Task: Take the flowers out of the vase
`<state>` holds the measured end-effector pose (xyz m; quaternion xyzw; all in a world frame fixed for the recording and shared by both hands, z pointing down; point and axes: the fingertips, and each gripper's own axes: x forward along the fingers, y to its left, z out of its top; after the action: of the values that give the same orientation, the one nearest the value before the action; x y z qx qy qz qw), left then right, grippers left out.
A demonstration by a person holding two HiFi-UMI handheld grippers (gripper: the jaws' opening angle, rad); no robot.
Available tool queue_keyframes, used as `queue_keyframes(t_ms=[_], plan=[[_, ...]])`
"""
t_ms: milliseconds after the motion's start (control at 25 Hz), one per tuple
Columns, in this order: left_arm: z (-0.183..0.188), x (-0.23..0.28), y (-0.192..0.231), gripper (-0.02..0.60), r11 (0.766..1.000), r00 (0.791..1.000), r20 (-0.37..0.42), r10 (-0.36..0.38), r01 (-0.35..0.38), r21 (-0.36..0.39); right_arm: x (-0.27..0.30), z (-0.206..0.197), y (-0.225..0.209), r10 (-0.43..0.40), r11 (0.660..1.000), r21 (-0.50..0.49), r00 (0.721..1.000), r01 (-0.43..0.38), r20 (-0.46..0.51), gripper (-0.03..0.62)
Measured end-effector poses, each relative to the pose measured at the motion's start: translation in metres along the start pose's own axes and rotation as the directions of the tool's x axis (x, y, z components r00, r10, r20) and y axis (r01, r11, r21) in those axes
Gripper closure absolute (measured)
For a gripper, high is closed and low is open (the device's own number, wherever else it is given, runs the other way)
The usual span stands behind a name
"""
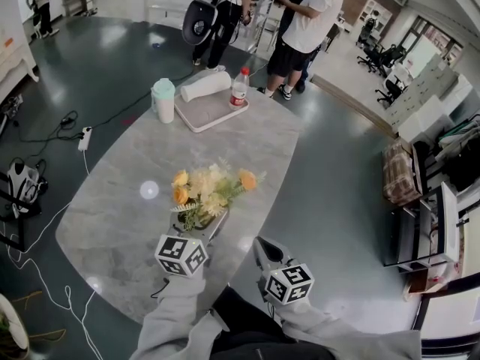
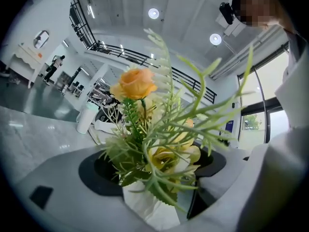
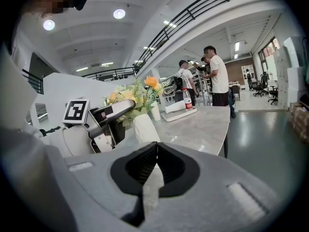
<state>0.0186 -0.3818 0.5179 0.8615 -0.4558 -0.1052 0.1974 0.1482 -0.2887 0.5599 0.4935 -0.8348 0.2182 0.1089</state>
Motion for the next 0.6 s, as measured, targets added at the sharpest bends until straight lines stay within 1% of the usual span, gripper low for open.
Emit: queue_keyframes(t_ms=[200,320,440,600], plan=[[0.003,0.0,-0.006,0.204,1.0,1.0,0.016,-0.014,0.014,0.002,-0.001,0.002,-0.002,-0.005,1.0,0.001,1.0,0.005,0.0,0.594],[0.0,0.0,-0.009,0.232,1.0,1.0,0.016,-0.012,0.011,0.017,-0.003,-0.001,-0.005,-0.007,1.0,0.0,1.0,0.007,0.001,0.594],[0.001,-0.001,-0.008,0.278,0.999,1.0,0.022,-0.003,0.002,0.036,-0.004,-0.001,-0.007,-0.01,1.0,-0.002,1.0,0.01,0.0,0.594],[0.003,-0.002,-0.01,0.327,0.999,0.999,0.043,0.001,-0.002,0.032,-0.007,-0.001,-0.011,-0.014,1.0,-0.003,1.0,0.014,0.0,0.594]])
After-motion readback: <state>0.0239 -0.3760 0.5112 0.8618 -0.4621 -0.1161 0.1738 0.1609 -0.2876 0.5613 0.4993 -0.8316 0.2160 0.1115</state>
